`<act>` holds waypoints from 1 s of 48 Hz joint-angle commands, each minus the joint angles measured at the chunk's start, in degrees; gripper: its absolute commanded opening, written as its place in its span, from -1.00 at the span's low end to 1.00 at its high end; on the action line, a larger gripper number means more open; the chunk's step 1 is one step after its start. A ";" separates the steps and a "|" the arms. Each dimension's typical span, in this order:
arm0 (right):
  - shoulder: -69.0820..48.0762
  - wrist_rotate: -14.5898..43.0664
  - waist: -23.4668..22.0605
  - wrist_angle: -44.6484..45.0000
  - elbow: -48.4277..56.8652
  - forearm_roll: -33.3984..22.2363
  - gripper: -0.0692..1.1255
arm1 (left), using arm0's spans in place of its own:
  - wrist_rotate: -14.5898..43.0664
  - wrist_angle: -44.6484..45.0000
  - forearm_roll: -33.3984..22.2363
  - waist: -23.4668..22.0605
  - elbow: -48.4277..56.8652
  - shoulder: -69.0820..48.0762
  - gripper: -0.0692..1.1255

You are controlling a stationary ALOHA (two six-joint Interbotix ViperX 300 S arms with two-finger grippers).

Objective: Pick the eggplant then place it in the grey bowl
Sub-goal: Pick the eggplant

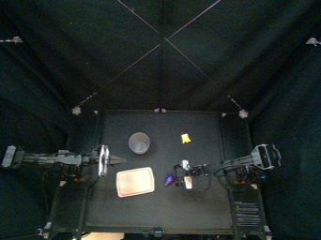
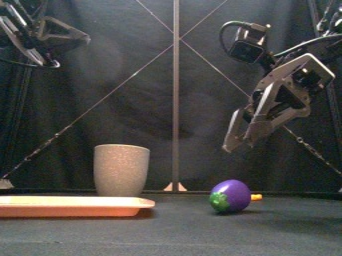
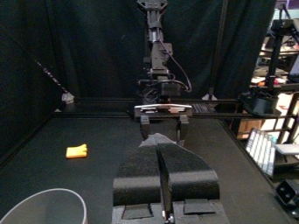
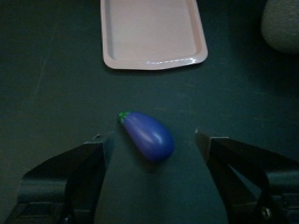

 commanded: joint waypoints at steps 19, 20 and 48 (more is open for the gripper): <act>8.96 -0.09 1.41 1.14 -5.89 -0.26 0.85 | 0.00 -0.18 0.00 0.00 -0.53 0.09 -0.95; 9.23 -0.09 1.41 1.23 -5.98 -0.18 0.85 | 0.00 -0.18 0.00 0.09 -0.53 0.09 -0.95; 12.83 0.00 0.97 4.39 -8.44 0.35 0.15 | 0.00 -0.09 0.00 0.09 -0.35 0.09 -0.95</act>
